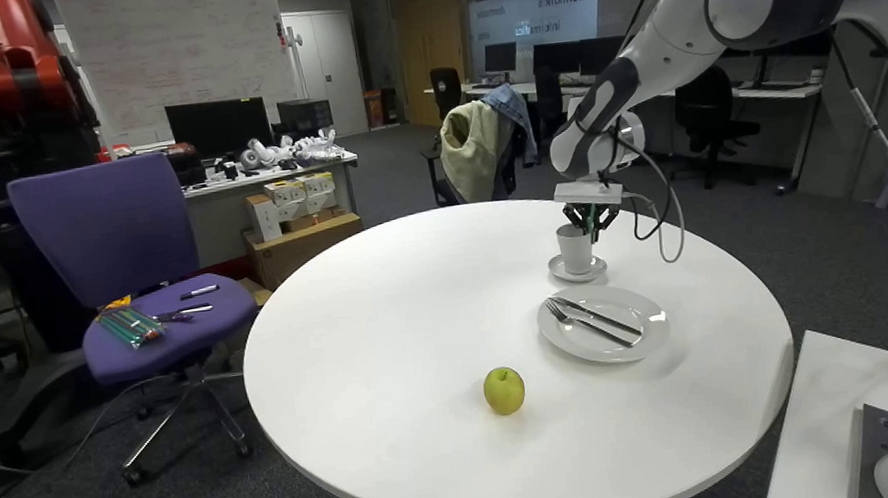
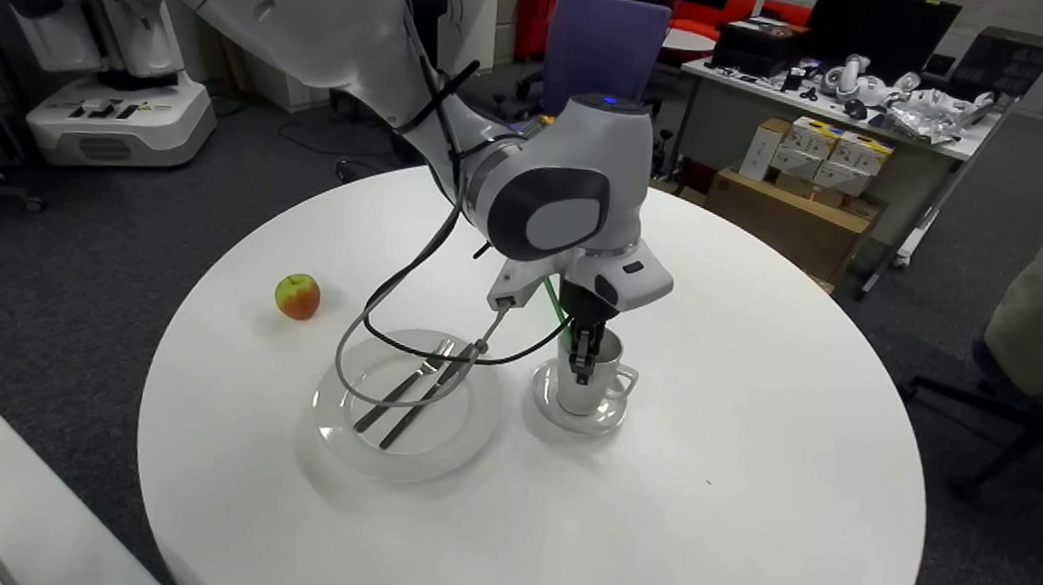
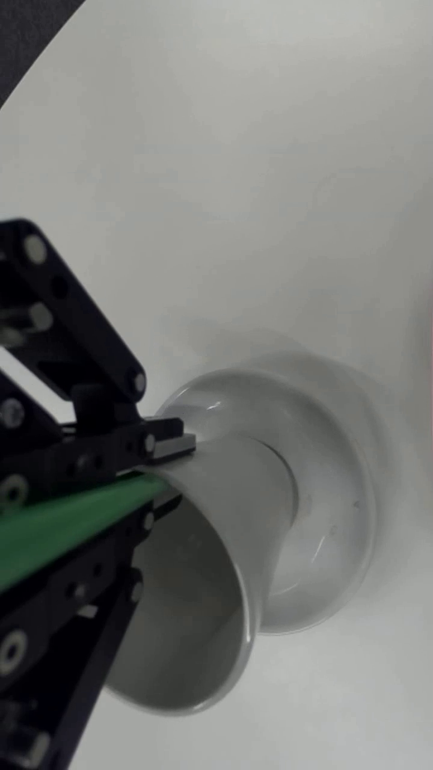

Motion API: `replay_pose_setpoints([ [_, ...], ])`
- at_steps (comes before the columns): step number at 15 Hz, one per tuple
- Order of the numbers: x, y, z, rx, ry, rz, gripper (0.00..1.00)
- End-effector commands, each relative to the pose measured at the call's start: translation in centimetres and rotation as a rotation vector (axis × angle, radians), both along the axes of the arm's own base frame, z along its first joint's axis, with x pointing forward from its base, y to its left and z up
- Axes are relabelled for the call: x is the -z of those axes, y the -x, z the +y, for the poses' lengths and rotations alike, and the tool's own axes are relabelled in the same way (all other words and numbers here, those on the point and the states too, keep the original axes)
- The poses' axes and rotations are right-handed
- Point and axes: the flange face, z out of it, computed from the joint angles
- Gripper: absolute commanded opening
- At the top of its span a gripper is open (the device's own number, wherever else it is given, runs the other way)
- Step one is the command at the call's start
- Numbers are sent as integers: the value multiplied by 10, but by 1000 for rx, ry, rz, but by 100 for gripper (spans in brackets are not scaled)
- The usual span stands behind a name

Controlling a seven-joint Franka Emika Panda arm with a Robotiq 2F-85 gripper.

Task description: Remove the white mug from the plate and put it on the table

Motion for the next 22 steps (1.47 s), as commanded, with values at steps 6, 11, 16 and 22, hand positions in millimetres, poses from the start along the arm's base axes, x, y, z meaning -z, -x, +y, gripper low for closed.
replay_pose_setpoints([
  [6,-66,9,19,-130,-14,-97,2],
  [11,-98,36,37,-237,-65,-96,2],
  [16,-111,91,45,-371,-87,-78,2],
  [22,-112,142,37,-394,-119,-72,2],
])
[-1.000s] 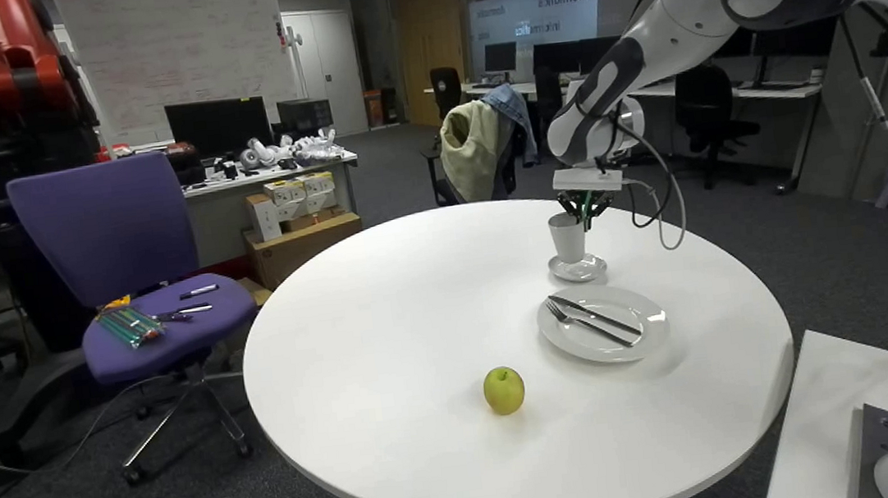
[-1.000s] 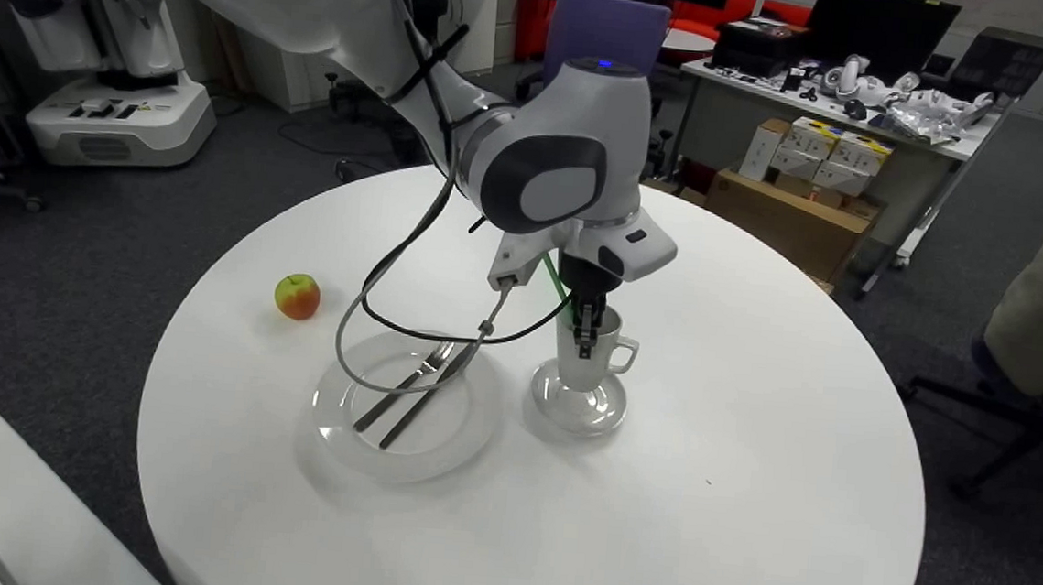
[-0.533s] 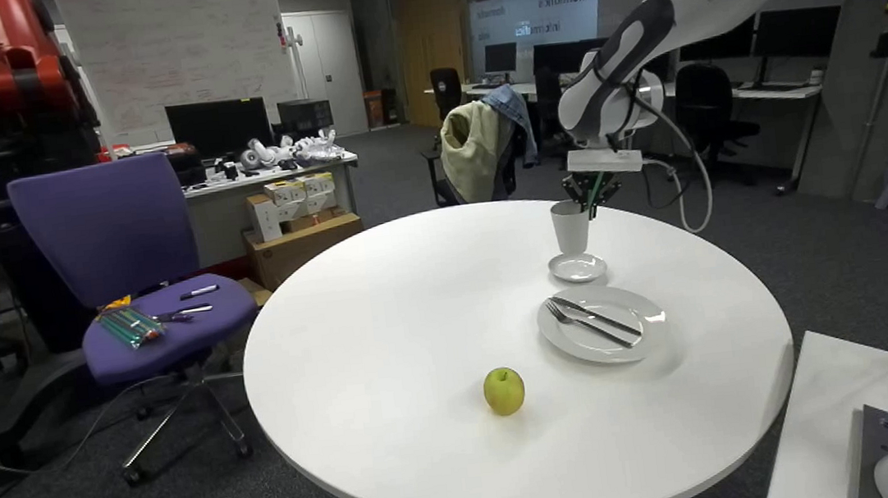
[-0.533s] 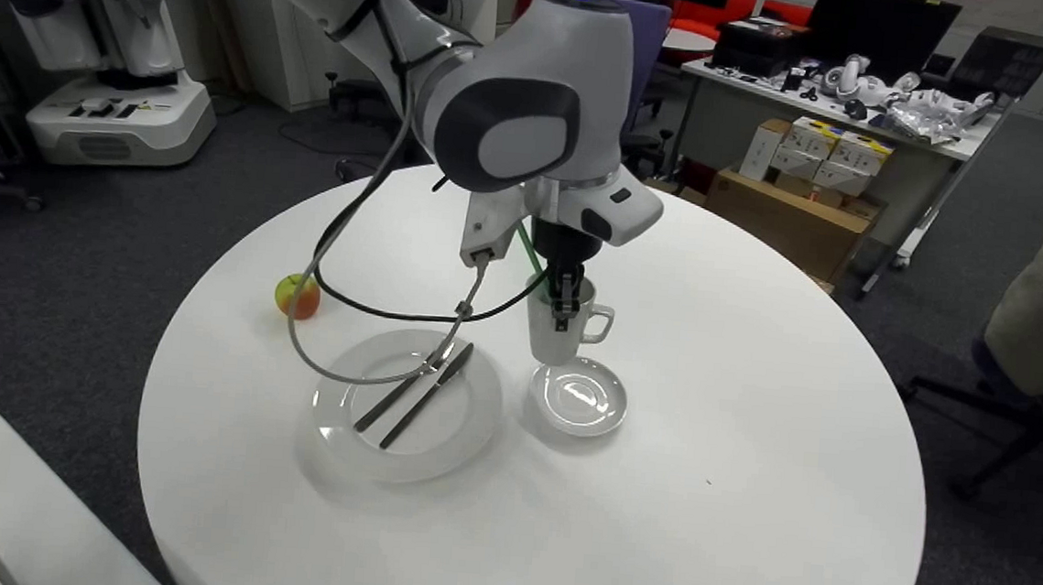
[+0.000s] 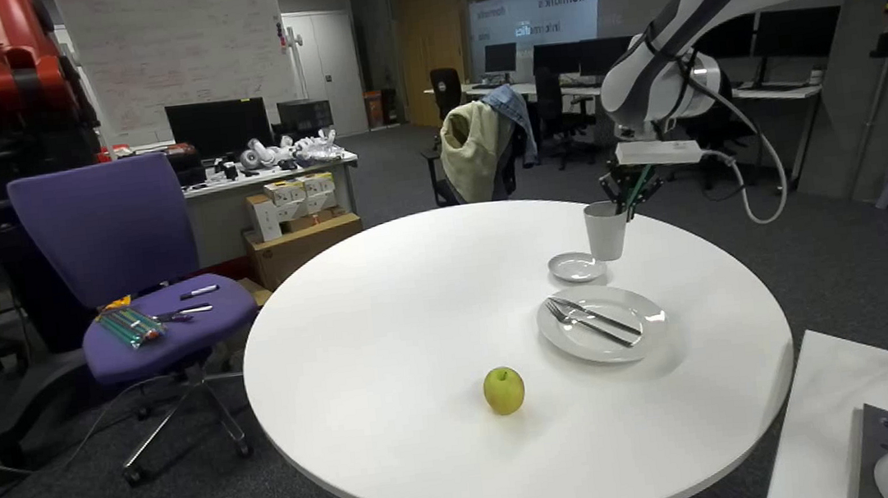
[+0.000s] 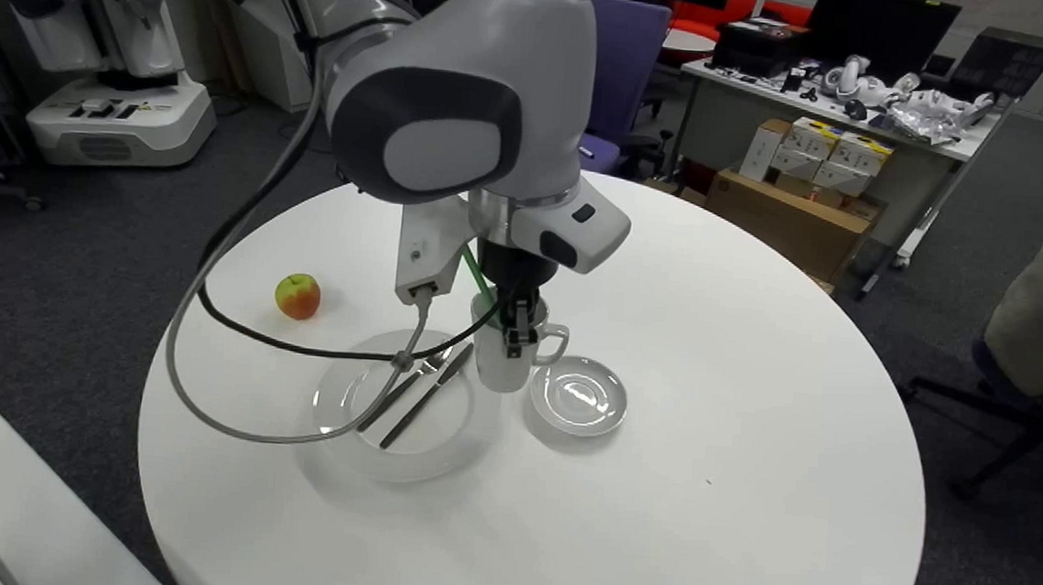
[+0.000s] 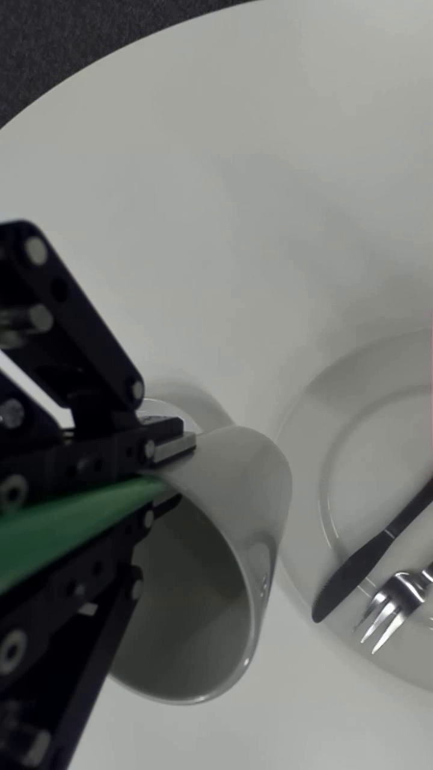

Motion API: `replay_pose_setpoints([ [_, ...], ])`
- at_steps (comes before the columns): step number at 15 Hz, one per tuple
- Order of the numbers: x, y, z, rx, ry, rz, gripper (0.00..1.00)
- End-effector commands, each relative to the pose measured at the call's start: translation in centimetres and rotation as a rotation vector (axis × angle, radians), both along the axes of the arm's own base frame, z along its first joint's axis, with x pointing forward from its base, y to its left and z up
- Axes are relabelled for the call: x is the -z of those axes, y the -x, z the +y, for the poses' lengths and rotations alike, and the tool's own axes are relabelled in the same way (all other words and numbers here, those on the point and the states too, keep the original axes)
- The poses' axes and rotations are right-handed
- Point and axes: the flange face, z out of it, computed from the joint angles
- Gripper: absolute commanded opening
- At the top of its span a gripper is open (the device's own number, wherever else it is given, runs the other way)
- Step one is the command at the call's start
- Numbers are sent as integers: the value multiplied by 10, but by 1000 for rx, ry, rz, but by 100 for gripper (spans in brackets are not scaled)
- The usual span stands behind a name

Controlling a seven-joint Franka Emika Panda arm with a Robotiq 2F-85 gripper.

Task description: Remove the white mug from the plate and put it on the table

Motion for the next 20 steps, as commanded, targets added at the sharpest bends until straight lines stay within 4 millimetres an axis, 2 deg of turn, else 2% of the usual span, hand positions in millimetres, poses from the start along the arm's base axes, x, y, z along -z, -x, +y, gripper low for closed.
replay_pose_setpoints([
  [1,-14,33,-11,24,-28,-20,2],
  [5,-1,40,-45,141,-20,-20,2],
  [11,39,43,-86,278,-20,37,2],
  [16,63,32,-101,331,-50,54,2],
  [20,68,23,-107,342,-32,47,2],
])
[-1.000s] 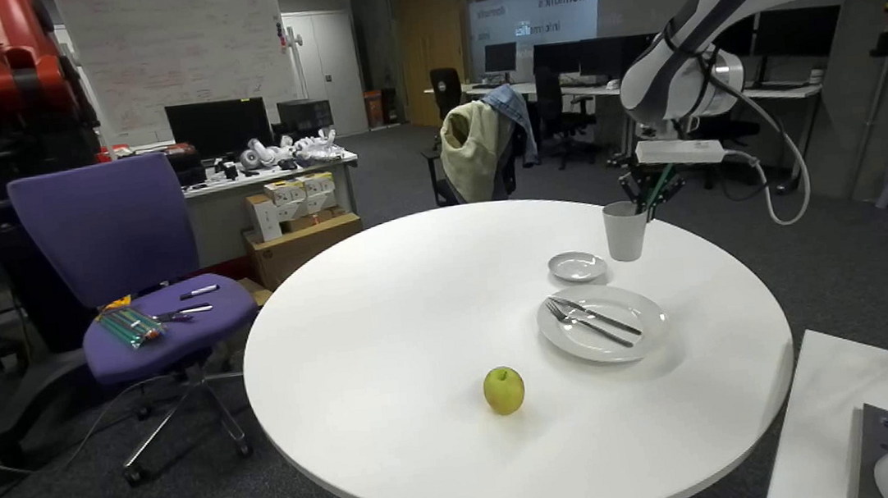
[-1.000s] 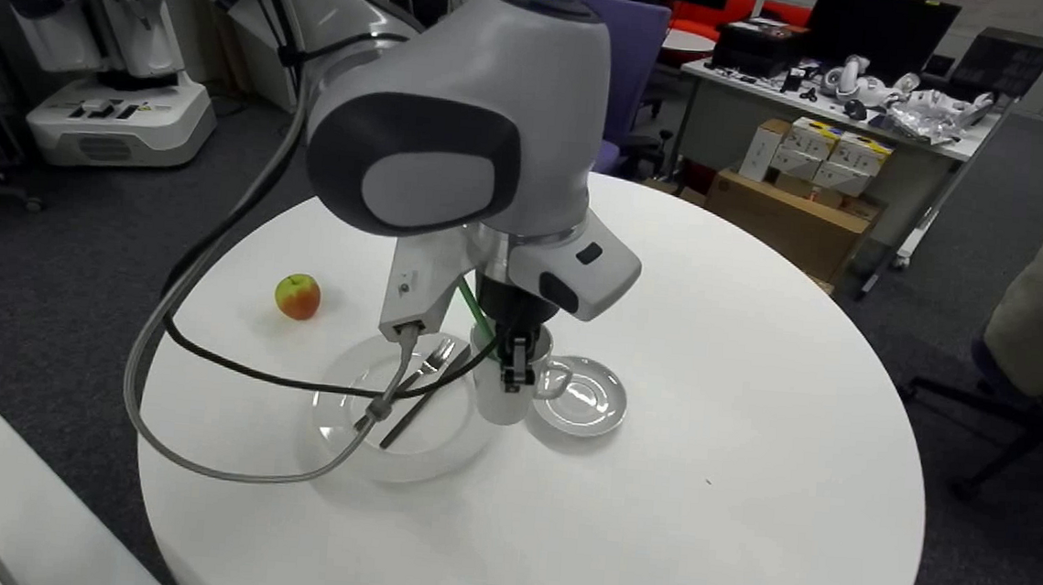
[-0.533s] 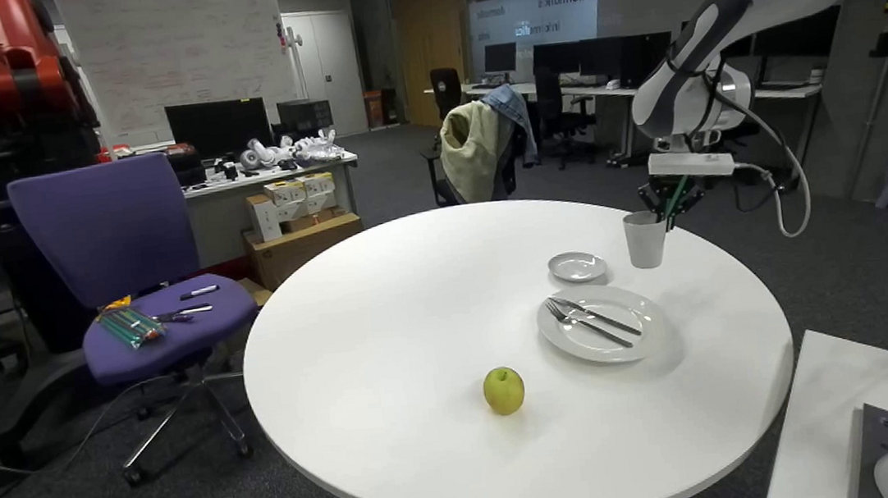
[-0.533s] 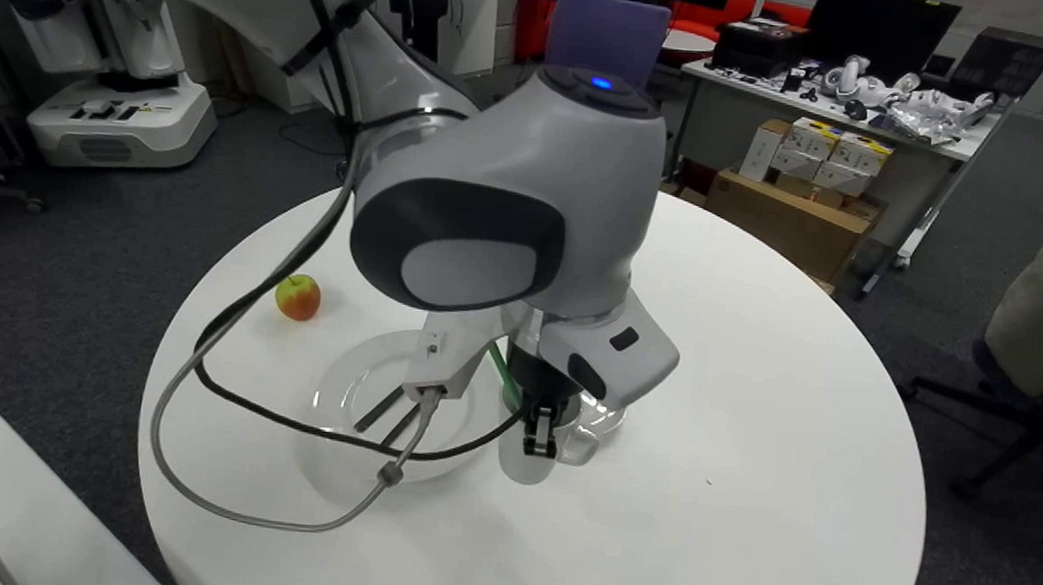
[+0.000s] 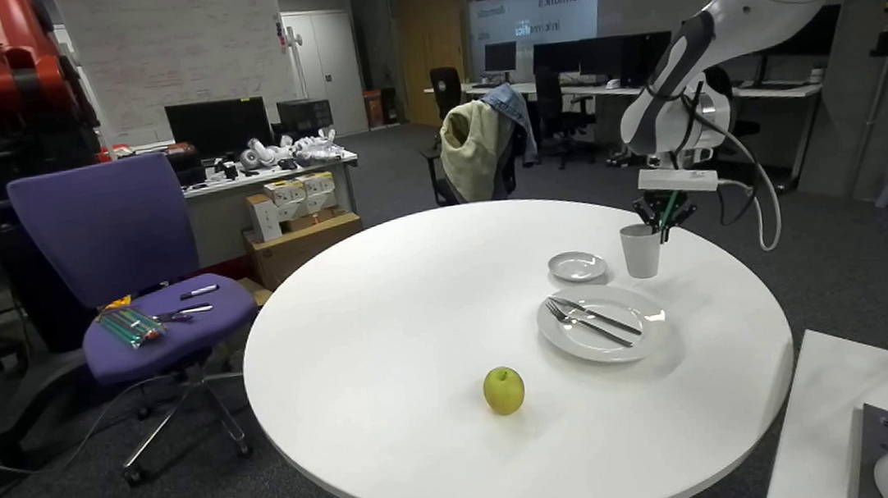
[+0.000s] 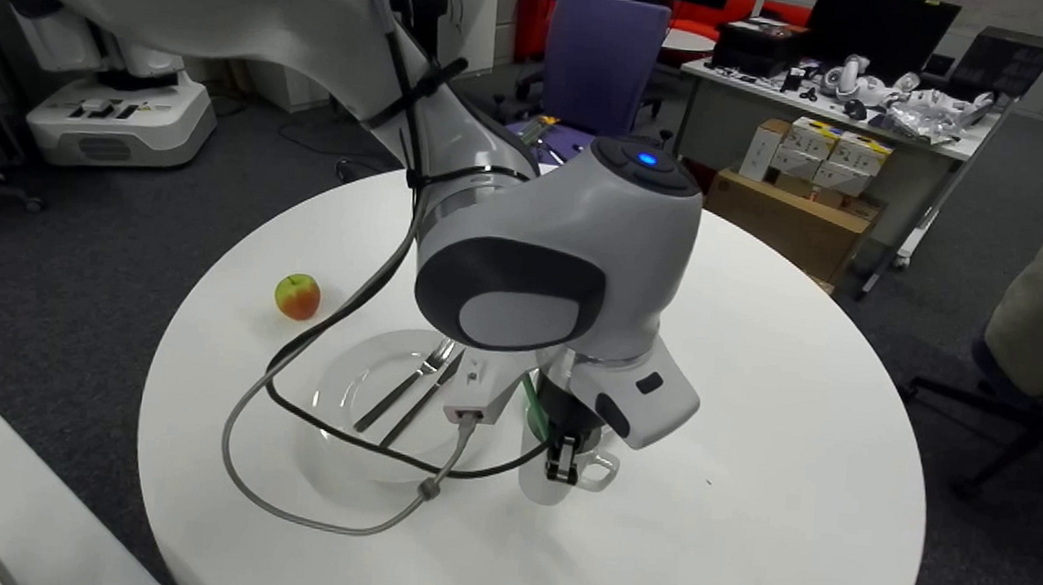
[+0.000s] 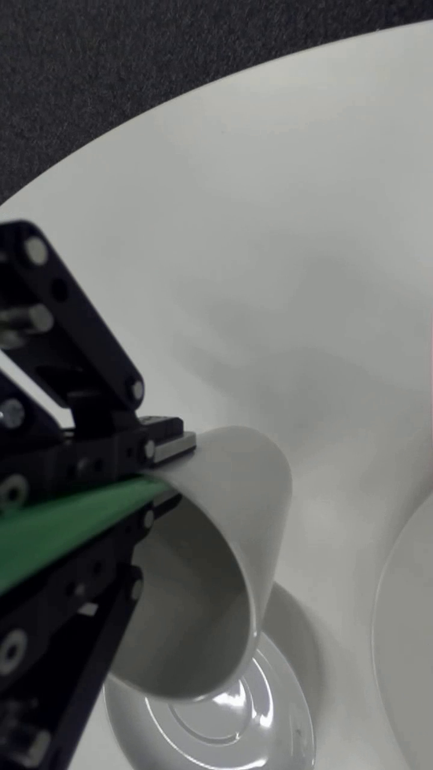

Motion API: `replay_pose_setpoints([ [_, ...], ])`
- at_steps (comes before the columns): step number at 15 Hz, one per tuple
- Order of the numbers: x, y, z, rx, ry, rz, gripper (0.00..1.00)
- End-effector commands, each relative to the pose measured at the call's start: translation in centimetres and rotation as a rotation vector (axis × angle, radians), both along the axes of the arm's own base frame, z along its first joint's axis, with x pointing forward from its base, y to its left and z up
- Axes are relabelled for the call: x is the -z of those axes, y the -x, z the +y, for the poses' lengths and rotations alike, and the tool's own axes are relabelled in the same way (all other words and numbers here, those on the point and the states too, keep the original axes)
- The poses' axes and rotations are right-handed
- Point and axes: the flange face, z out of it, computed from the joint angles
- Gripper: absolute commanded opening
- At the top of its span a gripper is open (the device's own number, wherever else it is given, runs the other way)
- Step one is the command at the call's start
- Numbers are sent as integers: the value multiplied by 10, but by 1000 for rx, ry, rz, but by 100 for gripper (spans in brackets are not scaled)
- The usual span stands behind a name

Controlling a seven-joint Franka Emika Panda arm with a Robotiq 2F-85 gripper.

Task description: Remove the white mug from the plate and put it on the table

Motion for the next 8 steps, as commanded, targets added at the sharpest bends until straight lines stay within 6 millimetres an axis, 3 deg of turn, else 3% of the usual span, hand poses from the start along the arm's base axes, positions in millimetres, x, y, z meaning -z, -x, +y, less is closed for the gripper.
replay_pose_setpoints([
  [1,-13,-11,-11,30,21,-32,2],
  [8,-17,-19,-15,-48,151,-78,2],
])
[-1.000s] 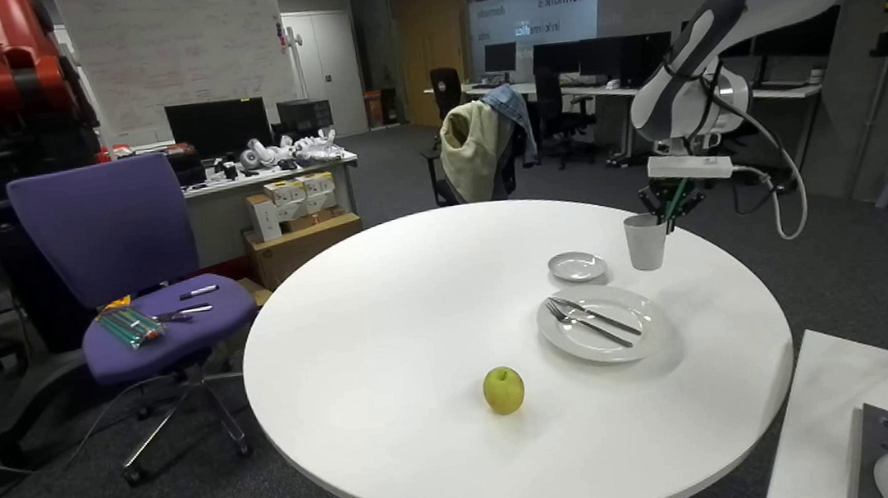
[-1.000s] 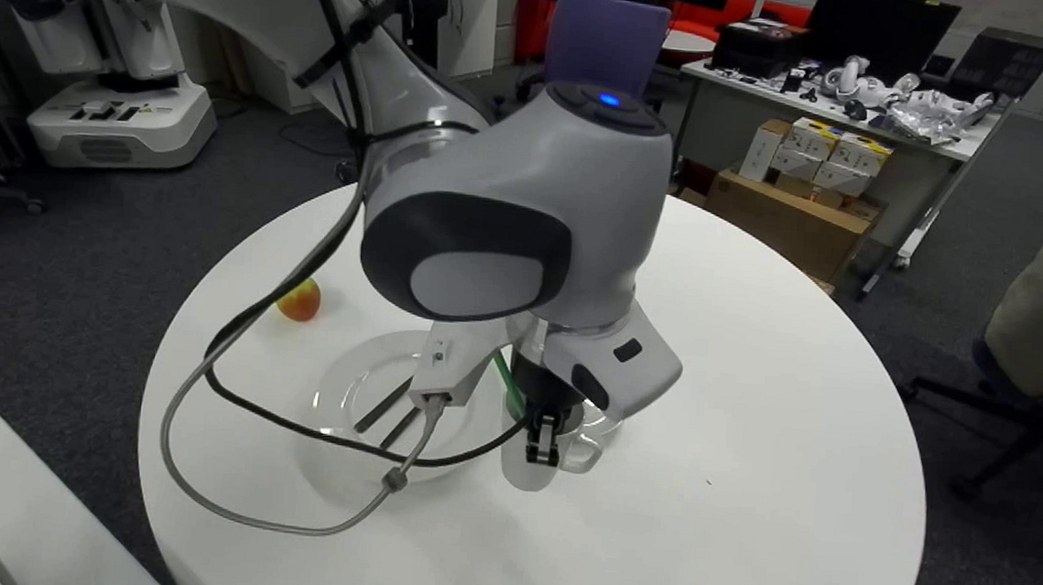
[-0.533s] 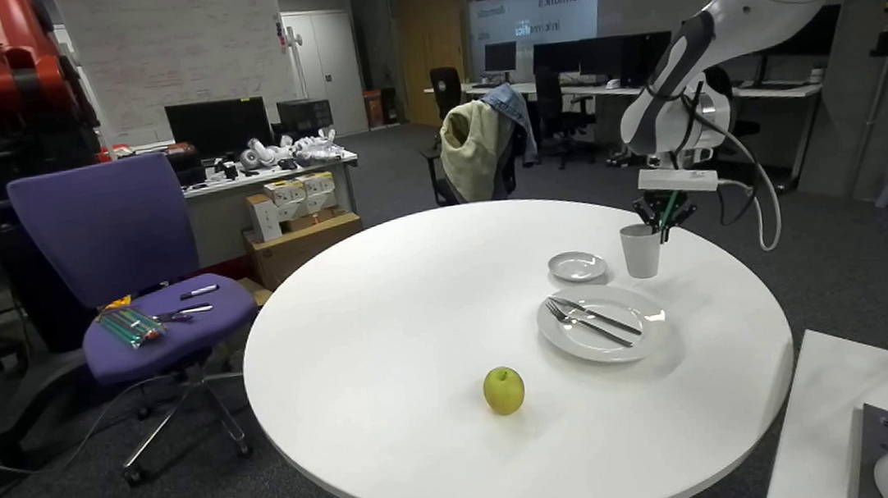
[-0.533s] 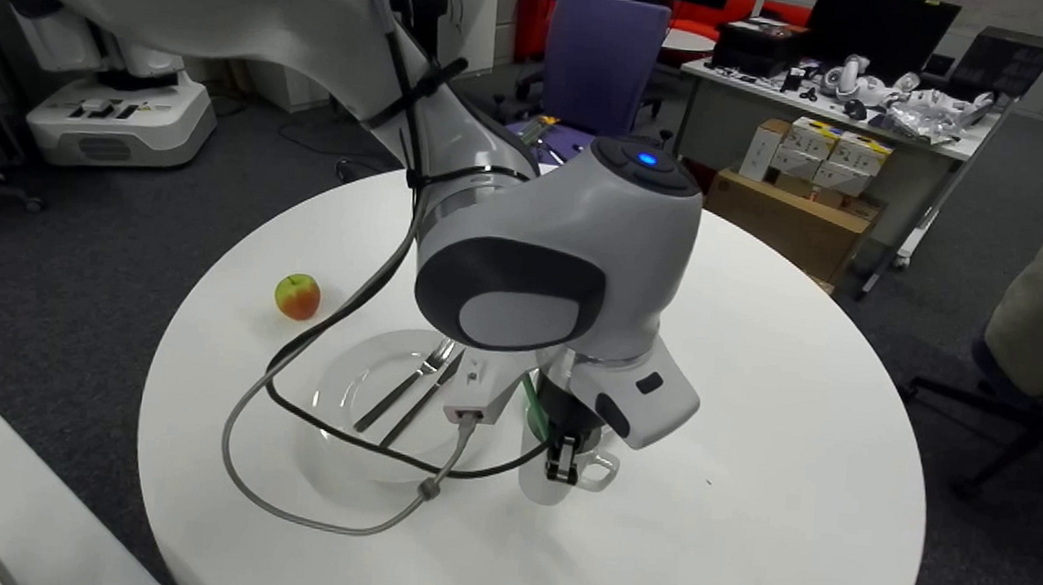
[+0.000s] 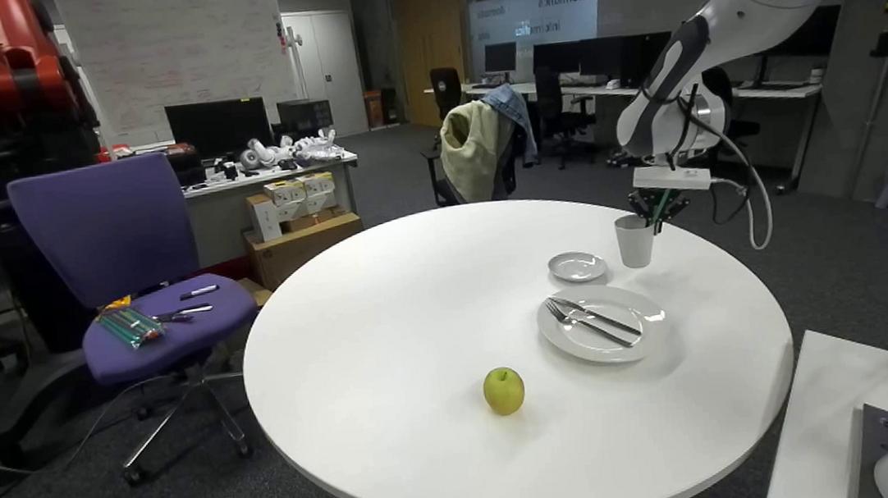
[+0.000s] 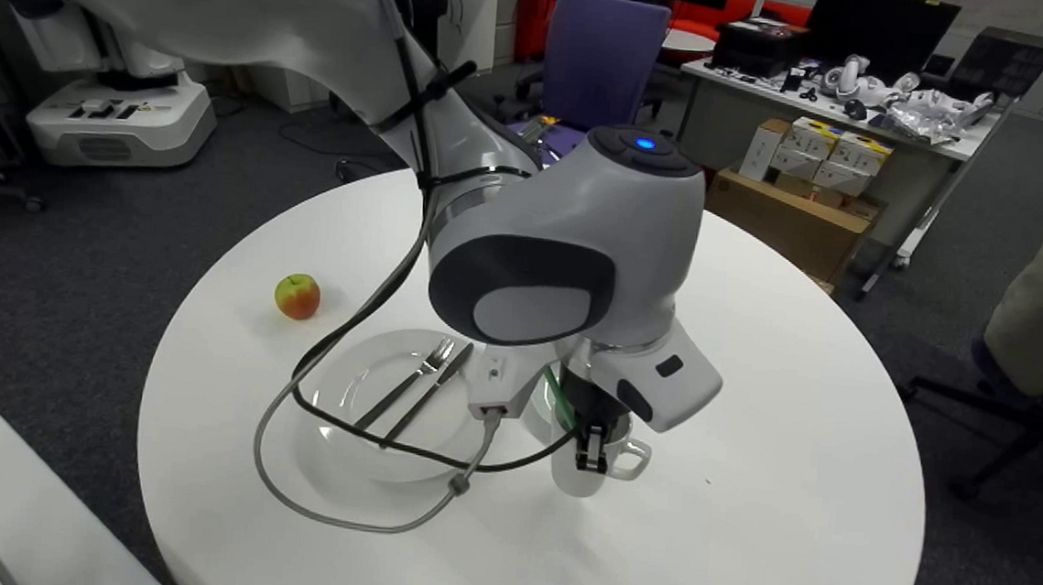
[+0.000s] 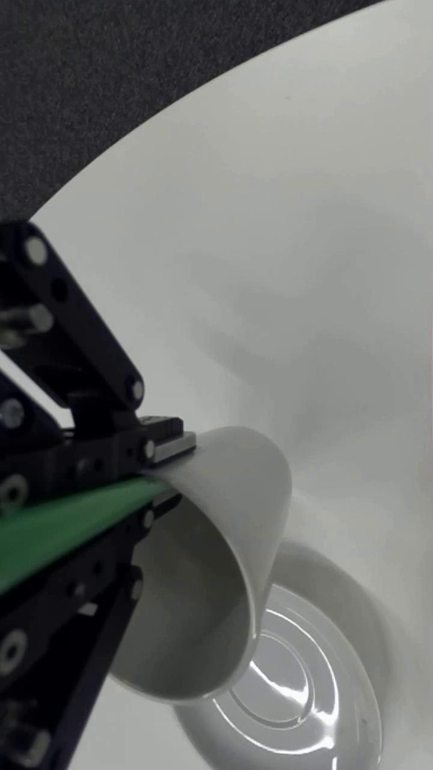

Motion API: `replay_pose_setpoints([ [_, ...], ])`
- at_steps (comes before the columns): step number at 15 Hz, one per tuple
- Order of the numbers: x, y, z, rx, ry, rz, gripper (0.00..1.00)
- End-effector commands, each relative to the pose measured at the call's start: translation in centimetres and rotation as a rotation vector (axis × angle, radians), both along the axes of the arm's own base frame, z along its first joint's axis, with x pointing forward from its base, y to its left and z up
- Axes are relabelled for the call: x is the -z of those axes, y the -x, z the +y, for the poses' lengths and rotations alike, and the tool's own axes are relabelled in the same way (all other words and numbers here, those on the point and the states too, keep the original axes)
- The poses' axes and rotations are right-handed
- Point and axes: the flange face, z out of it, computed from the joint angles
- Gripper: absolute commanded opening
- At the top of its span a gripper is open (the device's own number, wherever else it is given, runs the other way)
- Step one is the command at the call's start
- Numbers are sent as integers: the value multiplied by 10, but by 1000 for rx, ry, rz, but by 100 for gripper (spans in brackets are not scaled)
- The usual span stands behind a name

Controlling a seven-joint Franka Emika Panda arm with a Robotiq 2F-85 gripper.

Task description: Remove the white mug from the plate and put it on the table

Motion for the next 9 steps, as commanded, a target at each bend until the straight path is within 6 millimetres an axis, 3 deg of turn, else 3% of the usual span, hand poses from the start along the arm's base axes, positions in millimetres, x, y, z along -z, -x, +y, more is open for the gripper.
replay_pose_setpoints([
  [1,-7,-5,-6,-34,73,-31,2],
  [9,19,-8,-1,-29,40,-37,2],
])
